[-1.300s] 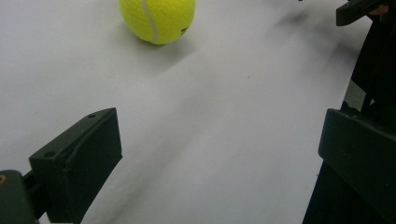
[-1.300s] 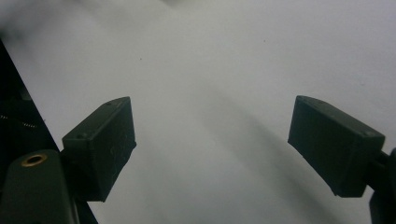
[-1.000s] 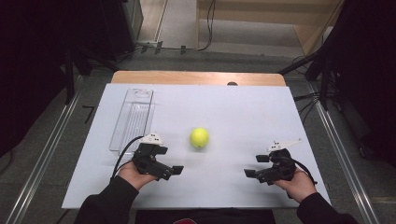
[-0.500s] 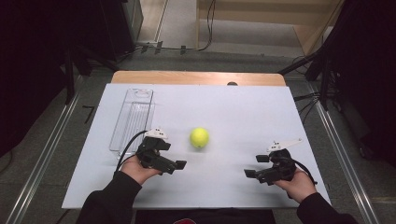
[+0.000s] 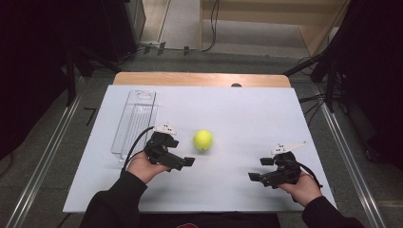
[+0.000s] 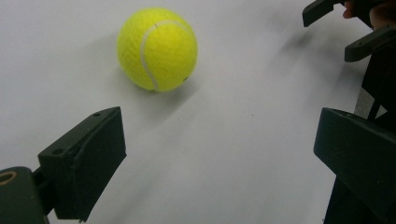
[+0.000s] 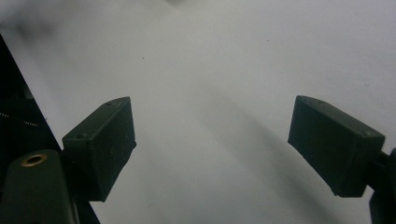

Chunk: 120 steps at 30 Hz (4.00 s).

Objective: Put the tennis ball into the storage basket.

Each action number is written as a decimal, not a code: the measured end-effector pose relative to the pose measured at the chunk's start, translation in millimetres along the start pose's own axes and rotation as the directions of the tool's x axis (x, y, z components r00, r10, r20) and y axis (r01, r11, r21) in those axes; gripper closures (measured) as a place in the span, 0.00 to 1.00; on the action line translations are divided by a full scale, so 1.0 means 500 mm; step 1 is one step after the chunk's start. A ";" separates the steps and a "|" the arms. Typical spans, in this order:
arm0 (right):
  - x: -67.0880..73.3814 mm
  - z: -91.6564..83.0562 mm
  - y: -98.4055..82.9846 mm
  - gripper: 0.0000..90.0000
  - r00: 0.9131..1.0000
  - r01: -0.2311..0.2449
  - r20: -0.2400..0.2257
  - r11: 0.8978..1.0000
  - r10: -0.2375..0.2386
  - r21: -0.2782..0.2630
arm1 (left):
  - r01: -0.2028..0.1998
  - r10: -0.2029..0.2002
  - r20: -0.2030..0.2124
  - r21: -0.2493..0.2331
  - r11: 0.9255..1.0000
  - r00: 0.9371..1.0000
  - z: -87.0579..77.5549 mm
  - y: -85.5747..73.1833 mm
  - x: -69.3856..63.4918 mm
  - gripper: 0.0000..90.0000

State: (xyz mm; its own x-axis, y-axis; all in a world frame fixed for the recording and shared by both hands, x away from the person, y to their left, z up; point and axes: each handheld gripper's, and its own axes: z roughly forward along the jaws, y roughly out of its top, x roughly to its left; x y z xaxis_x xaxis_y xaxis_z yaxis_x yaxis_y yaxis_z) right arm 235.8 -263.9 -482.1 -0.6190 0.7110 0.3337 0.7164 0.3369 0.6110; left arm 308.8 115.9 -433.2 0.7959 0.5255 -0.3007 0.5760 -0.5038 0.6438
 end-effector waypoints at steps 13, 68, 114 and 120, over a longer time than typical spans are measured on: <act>0.000 0.000 0.000 0.14 1.000 0.000 0.011 1.000 0.000 -0.007 | 0.002 -0.002 -0.015 -0.004 1.000 1.000 0.012 0.032 0.008 0.03; 0.002 0.007 0.006 0.14 1.000 0.015 -0.002 1.000 -0.015 -0.025 | -0.020 0.019 -0.044 -0.016 1.000 0.999 0.083 0.135 0.043 0.03; 0.004 0.010 0.008 0.14 1.000 0.017 0.004 1.000 -0.017 -0.016 | -0.047 0.047 -0.052 0.007 0.999 0.998 0.152 0.142 0.041 0.03; 0.004 0.010 0.008 0.14 1.000 0.018 0.004 1.000 -0.018 -0.016 | -0.037 0.038 -0.046 0.013 0.999 0.998 0.159 0.135 0.045 0.03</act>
State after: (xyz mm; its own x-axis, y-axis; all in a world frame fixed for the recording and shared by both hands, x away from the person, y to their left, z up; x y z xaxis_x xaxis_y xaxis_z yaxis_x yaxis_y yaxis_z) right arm 238.8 -257.9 -482.7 -0.6303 0.7075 0.3196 0.6998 0.3395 0.6286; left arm 380.5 39.4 -452.3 0.8076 0.5370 -0.2437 0.5483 -0.5318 0.6454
